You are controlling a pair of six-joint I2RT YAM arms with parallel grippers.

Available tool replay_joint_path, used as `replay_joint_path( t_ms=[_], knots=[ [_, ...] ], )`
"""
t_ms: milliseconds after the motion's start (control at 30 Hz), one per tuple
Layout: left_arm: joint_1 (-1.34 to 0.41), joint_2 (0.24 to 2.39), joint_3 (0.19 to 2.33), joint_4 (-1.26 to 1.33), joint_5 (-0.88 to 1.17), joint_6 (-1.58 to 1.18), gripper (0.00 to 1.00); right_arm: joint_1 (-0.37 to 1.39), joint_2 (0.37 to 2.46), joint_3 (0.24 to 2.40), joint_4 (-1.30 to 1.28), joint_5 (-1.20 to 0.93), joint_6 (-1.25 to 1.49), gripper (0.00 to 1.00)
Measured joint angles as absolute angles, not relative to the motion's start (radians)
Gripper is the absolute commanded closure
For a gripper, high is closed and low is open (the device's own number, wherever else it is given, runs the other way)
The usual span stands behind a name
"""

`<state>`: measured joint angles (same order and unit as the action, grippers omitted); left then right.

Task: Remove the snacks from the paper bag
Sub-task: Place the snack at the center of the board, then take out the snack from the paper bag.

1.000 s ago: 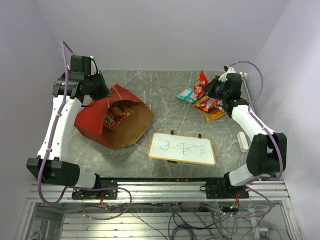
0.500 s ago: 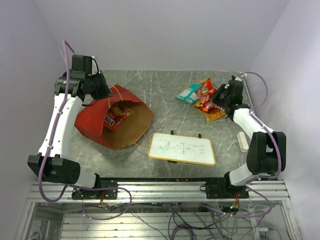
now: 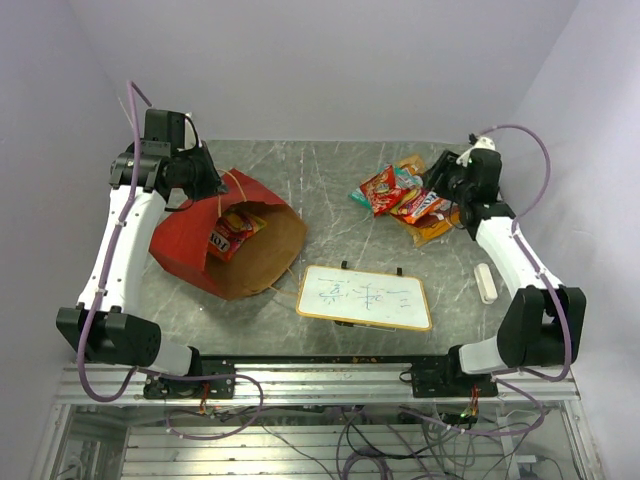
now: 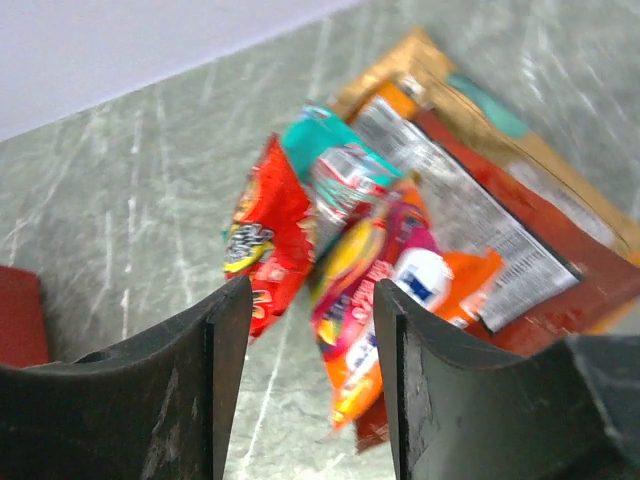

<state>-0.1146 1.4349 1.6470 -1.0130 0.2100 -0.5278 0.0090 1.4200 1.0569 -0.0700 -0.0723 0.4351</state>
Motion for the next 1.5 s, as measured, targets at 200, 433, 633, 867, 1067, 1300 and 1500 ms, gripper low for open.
replay_joint_path(
  t_ms=[200, 433, 633, 867, 1067, 1300, 1500],
  knots=[
    [-0.115, 1.435, 1.647, -1.013, 0.215, -0.528, 0.93, 0.184, 1.441, 1.106, -0.034, -0.157, 0.282, 0.47],
    [-0.113, 1.433, 1.647, -1.014, 0.215, -0.528, 0.93, 0.525, 1.539, 1.166, -0.009, -0.300, -0.006, 0.44],
    [-0.112, 1.423, 1.647, -1.015, 0.214, -0.528, 0.93, 0.808, 1.574, 1.153, 0.044, -0.439, -0.348, 0.40],
    [-0.112, 1.401, 1.647, -1.025, 0.214, -0.528, 0.93, 0.934, 1.734, 1.181, 0.118, -0.481, -0.620, 0.39],
    [-0.112, 1.395, 1.653, -1.067, 0.214, -0.524, 0.93, 0.975, 1.866, 1.230, 0.150, -0.430, -0.826, 0.35],
    [-0.112, 1.395, 1.686, -1.128, 0.214, -0.500, 0.93, 0.991, 2.038, 1.358, 0.187, -0.376, -0.993, 0.35],
    [-0.112, 1.397, 1.688, -1.147, 0.215, -0.479, 0.93, 0.998, 2.177, 1.437, 0.211, -0.288, -1.116, 0.34]
  ],
)
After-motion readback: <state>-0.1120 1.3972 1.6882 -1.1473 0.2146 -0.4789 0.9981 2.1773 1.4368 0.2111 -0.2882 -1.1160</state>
